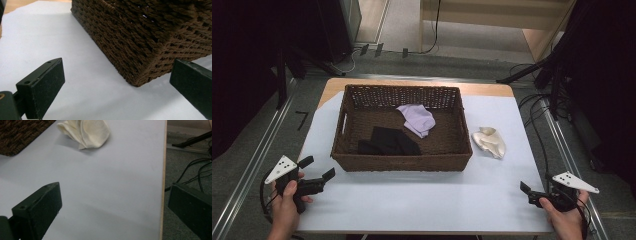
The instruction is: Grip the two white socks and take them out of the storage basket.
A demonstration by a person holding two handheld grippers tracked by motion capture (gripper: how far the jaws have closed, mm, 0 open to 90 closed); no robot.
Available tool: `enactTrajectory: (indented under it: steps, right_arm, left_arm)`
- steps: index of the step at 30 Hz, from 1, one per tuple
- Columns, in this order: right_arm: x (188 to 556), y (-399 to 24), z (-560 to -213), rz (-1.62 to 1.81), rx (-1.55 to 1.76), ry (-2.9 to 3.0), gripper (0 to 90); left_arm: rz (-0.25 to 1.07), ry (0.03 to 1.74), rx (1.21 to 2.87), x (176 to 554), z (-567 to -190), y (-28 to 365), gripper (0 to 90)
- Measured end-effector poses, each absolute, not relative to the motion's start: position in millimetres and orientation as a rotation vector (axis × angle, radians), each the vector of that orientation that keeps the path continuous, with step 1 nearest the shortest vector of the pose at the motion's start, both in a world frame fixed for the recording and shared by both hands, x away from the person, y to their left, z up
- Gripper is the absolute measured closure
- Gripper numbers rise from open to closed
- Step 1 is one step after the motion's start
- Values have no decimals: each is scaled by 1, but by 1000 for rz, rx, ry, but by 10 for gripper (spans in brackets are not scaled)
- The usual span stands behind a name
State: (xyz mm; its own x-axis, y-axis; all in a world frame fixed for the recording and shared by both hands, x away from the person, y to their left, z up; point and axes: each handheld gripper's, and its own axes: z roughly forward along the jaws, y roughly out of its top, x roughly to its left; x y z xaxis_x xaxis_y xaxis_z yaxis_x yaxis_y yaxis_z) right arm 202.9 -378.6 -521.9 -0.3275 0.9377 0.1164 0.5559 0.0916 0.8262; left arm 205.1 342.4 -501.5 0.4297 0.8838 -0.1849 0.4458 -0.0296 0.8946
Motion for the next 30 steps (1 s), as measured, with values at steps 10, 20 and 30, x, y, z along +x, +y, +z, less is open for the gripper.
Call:
enactTrajectory:
  steps: [10,20,30]
  right_arm:
    - [196,-383,-529,1203,1483,1814,8]
    - [198,-376,-531,1107,1465,1844,24]
    - [200,-375,-531,1079,1492,1844,37]
  left_arm:
    - [530,1174,1664,206,-502,341,8]
    - [533,1174,1665,206,-502,342,8]
    - [527,1177,1667,206,-501,342,7]
